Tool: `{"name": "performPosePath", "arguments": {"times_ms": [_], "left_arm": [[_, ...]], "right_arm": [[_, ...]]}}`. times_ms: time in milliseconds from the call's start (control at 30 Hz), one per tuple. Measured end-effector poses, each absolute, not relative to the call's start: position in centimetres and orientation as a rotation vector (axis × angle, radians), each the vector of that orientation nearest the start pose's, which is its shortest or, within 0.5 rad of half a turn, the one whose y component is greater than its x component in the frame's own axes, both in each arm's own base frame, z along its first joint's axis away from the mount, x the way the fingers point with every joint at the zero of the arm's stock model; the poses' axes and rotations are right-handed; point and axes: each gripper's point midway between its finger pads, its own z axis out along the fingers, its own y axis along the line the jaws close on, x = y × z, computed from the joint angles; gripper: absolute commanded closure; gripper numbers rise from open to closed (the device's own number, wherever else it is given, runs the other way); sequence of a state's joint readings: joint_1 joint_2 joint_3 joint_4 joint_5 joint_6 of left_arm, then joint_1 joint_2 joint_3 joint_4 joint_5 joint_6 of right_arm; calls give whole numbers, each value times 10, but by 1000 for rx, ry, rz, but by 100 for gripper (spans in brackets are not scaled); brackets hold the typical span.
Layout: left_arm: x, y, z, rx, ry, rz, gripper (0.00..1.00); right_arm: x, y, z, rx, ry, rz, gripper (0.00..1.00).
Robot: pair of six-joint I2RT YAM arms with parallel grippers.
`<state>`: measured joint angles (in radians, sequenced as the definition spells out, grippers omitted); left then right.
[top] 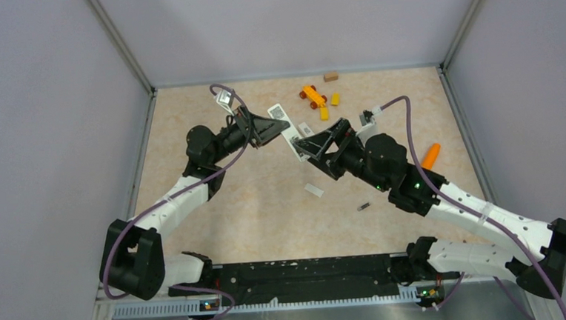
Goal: Load the batteries into the remote control
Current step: Load the battery into the remote control.
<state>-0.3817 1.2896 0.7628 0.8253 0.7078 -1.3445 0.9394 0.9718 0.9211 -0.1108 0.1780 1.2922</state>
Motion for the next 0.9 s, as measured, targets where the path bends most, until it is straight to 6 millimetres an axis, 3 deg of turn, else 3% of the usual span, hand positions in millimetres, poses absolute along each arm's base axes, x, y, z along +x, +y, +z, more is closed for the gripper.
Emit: {"name": "performPosePath", "arguments": {"times_ms": [367, 900], "left_arm": [[280, -269, 350, -34, 1584, -1889, 100], [279, -268, 341, -58, 1605, -1898, 100]], "right_arm": [[224, 313, 326, 569, 1869, 1495, 16], [242, 313, 309, 603, 1853, 1471, 27]]}}
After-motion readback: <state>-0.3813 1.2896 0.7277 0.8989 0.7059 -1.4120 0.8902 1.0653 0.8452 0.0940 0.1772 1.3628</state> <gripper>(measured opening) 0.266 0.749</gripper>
